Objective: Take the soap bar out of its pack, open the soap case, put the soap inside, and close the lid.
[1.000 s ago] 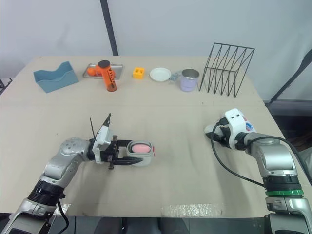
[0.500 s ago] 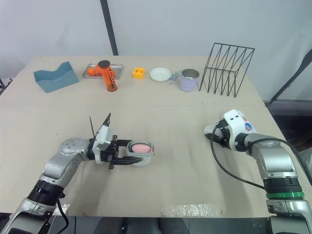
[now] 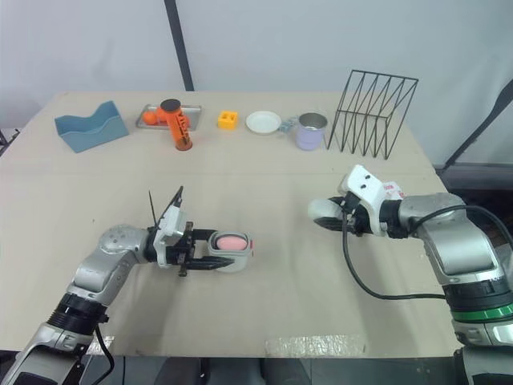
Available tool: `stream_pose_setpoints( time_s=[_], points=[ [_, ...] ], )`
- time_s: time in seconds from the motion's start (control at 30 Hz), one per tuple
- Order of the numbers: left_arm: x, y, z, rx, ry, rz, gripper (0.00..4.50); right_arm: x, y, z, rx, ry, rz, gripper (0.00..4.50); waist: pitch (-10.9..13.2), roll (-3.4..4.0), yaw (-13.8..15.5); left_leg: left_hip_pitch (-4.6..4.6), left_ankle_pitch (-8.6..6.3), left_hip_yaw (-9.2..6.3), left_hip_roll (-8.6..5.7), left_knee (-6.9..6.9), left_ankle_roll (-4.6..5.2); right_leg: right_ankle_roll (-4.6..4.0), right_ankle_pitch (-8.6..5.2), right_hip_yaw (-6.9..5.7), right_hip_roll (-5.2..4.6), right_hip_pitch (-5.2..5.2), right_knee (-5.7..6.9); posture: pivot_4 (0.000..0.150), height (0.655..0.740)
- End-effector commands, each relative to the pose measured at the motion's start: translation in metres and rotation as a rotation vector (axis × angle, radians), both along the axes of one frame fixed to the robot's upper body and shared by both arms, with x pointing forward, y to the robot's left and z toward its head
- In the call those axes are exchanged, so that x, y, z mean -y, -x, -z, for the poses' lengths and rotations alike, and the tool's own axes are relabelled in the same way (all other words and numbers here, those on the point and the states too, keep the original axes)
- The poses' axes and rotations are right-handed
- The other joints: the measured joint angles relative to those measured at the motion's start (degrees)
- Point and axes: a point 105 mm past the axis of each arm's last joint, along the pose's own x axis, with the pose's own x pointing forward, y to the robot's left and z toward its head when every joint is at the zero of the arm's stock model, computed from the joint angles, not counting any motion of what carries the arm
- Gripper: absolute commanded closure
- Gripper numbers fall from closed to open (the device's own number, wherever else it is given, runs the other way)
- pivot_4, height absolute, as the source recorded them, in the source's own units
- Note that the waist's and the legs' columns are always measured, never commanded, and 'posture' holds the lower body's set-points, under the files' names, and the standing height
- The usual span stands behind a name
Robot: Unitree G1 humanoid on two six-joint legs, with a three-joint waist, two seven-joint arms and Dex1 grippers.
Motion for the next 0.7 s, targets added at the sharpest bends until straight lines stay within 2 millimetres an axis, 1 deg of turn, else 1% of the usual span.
stream_pose_setpoints(
  time_s=[0.03, 0.13, 0.23, 0.4, 0.5, 0.63, 0.7],
  points=[
    [0.004, 0.0, -0.01, 0.052, 0.019, 0.021, 2.58, -0.019, 0.011, -0.028, 0.057, 0.026, -0.139, 2.6, 0.0, 0.0, 0.0, 0.0, 0.0, -0.01, 0.0, -0.01, 0.0, 0.0, 0.0, -0.01, 0.0, 0.0, 0.0, 0.15, 0.74],
    [0.004, 0.0, -0.009, 0.05, 0.017, 0.023, 2.58, -0.029, 0.016, -0.036, 0.058, 0.037, -0.202, 2.6, 0.0, 0.0, 0.1, -0.02, 0.0, -0.03, 0.0, -0.01, 0.0, 0.0, 0.0, -0.03, 0.0, 0.0, -0.02, 0.15, 0.74],
    [0.006, 0.0, -0.007, 0.049, 0.019, 0.025, 2.58, -0.049, 0.021, -0.048, 0.078, 0.026, -0.29, 2.6, 0.0, 0.0, 0.1, -0.03, 0.0, -0.03, -0.01, 0.0, 0.0, 0.0, 0.0, -0.04, -0.03, 0.0, -0.02, 0.15, 0.74],
    [0.008, -0.002, -0.004, 0.047, 0.033, 0.02, 2.58, -0.078, 0.035, -0.06, 0.087, -0.021, -0.428, 2.6, 0.0, 0.0, 0.1, -0.03, 0.0, -0.04, 0.0, 0.0, 0.0, 0.0, 0.0, -0.05, -0.01, 0.0, -0.02, 0.15, 0.74],
    [0.008, -0.002, 0.0, 0.047, 0.03, 0.02, 2.58, -0.09, 0.041, -0.061, 0.086, -0.04, -0.476, 2.6, 0.0, 0.0, 0.1, -0.04, 0.0, -0.06, -0.01, 0.0, 0.0, 0.0, 0.0, -0.07, -0.02, 0.0, -0.02, 0.15, 0.74],
    [0.008, 0.0, 0.005, 0.064, 0.02, 0.039, 2.58, -0.105, 0.049, -0.05, 0.053, -0.045, -0.54, 2.6, 0.0, 0.0, 0.1, -0.04, 0.0, -0.07, -0.01, 0.01, 0.0, 0.0, 0.0, -0.08, -0.03, 0.0, -0.01, 0.15, 0.74],
    [0.007, 0.0, 0.005, 0.083, 0.024, 0.034, 2.58, -0.11, 0.05, -0.047, 0.045, -0.051, -0.549, 2.6, 0.0, 0.0, 0.1, -0.05, 0.0, -0.07, 0.0, 0.01, 0.0, -0.01, 0.0, -0.08, -0.03, 0.0, -0.01, 0.15, 0.74]
  ],
)
